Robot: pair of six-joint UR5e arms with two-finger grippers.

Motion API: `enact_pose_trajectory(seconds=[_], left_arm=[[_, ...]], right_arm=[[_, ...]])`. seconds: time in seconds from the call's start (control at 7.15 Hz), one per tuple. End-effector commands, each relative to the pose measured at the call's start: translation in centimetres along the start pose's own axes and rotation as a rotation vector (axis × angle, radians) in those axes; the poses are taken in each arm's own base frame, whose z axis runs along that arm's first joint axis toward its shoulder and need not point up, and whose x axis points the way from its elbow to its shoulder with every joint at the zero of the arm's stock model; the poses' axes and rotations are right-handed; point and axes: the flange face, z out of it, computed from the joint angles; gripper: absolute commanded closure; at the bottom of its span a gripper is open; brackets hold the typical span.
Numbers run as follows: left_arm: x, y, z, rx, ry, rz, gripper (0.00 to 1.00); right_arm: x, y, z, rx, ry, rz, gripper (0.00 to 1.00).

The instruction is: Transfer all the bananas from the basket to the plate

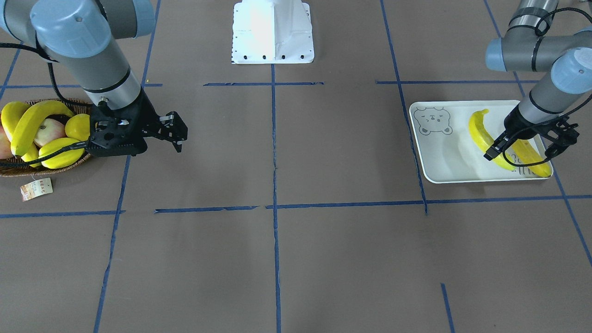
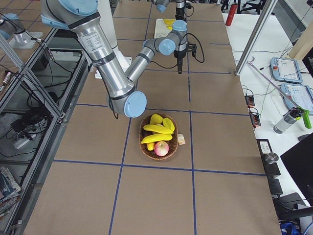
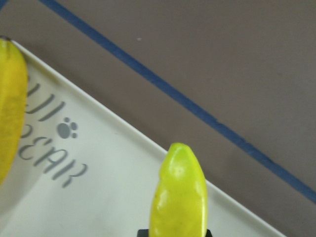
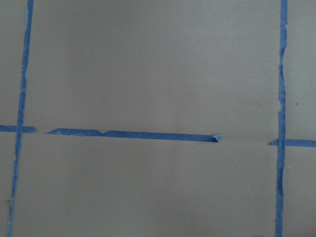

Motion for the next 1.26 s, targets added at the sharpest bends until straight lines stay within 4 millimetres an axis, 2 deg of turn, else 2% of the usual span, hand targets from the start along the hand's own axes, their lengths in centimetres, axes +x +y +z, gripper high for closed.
enact_pose_trajectory(seconds=[0.0,0.14,0.42,0.56,0.7,0.84,0.98,1.12], left_arm=[[-2.5,-1.1,1.1,0.006,-0.039,0.025,1.00],[-3.5,-2.0,1.7,0.008,-0.051,0.016,0.99],[-4.3,-3.8,1.8,0.018,-0.058,0.024,0.95],[-4.3,-4.0,1.9,0.018,-0.059,0.022,0.83],[-4.5,-4.2,1.9,0.020,-0.062,0.030,0.61],[-4.4,-4.5,1.7,0.029,-0.059,0.044,0.45],[-4.6,-4.9,1.3,0.034,-0.057,0.084,0.00],[-5.3,-6.1,0.2,0.047,-0.046,0.113,0.00]], right_arm=[[1.0,-0.2,-0.2,-0.006,0.000,-0.013,0.00],[0.9,-0.1,-0.1,-0.006,-0.001,-0.015,0.00],[0.9,-0.1,-0.1,-0.006,-0.001,-0.015,0.00],[0.9,-0.1,-0.1,-0.006,-0.001,-0.015,0.00],[0.8,-0.1,-0.1,-0.007,-0.001,-0.016,0.00],[0.8,0.0,0.0,-0.008,-0.001,-0.017,0.00],[0.8,0.0,0.0,-0.008,-0.001,-0.016,0.00],[0.8,0.0,0.0,-0.007,0.000,-0.017,0.00]])
